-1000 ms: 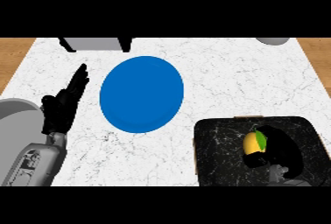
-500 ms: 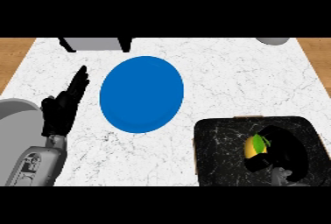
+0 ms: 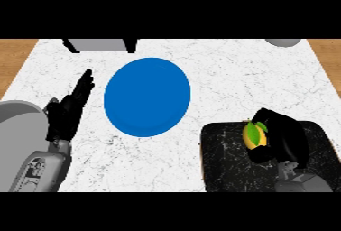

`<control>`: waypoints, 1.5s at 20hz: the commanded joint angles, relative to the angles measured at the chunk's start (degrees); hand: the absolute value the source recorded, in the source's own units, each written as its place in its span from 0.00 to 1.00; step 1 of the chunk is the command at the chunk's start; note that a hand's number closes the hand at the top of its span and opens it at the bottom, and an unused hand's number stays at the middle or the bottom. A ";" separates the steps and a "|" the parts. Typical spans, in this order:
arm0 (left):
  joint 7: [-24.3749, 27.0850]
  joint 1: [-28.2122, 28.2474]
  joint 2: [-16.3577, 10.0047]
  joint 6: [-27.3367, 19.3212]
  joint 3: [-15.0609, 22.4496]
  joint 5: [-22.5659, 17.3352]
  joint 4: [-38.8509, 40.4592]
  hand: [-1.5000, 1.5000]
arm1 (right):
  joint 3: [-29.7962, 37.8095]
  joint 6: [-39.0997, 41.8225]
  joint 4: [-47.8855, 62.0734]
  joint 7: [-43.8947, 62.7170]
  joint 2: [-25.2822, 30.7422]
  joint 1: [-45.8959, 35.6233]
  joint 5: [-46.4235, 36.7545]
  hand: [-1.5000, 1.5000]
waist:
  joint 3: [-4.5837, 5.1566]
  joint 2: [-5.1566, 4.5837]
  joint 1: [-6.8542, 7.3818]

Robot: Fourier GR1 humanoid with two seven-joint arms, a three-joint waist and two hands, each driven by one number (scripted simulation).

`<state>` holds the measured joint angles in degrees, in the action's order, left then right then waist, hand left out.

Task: Pick the lemon from the tray and place it in the plate

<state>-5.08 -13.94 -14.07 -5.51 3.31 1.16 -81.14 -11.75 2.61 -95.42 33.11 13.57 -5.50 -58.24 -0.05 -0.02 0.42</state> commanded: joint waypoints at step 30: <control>-1.09 -3.16 2.75 2.41 0.08 1.98 0.00 0.50 | -23.35 -23.97 46.04 -1.00 -13.56 -48.15 17.00 1.00 | 0.09 -0.78 3.86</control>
<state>-5.26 -16.24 -12.36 -3.12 2.34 2.84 -80.29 -28.53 -17.28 -58.34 29.41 0.16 -49.88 -42.10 0.02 -0.53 2.77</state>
